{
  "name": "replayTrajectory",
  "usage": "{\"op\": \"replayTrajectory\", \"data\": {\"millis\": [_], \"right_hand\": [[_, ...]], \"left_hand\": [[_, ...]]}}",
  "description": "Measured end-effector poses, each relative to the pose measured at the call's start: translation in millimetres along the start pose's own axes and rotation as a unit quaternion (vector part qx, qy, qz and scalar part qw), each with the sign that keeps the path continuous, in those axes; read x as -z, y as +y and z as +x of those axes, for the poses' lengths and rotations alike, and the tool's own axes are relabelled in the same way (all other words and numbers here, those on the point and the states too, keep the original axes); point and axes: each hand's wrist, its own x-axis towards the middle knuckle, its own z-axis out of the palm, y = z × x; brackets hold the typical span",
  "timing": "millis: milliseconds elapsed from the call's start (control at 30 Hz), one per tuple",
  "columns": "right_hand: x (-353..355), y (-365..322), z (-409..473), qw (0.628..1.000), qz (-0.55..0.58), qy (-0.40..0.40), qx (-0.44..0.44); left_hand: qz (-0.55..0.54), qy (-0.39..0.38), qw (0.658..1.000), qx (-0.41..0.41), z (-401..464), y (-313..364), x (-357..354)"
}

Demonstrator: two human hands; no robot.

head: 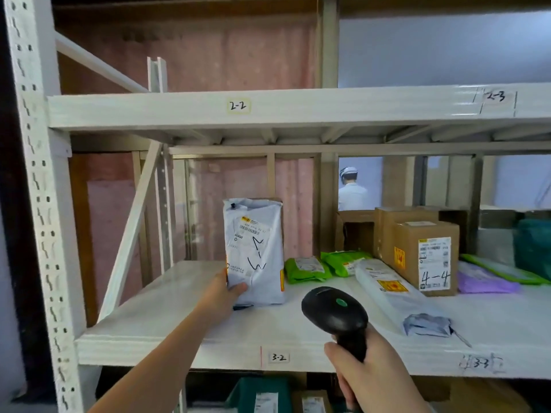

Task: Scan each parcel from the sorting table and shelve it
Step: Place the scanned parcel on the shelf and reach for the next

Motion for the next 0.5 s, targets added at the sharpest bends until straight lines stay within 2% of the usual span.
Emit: {"op": "replayTrajectory", "data": {"millis": [267, 500], "right_hand": [[-22.1, 14.3, 18.2, 1.000, 0.001, -0.001, 0.002], [-35.0, 18.1, 26.6, 1.000, -0.009, -0.003, 0.000]], "left_hand": [[-0.016, 0.002, 1.000, 0.000, 20.1, -13.0, -3.9], [-0.065, 0.052, 0.994, 0.070, 34.7, -21.1, -8.2]]}}
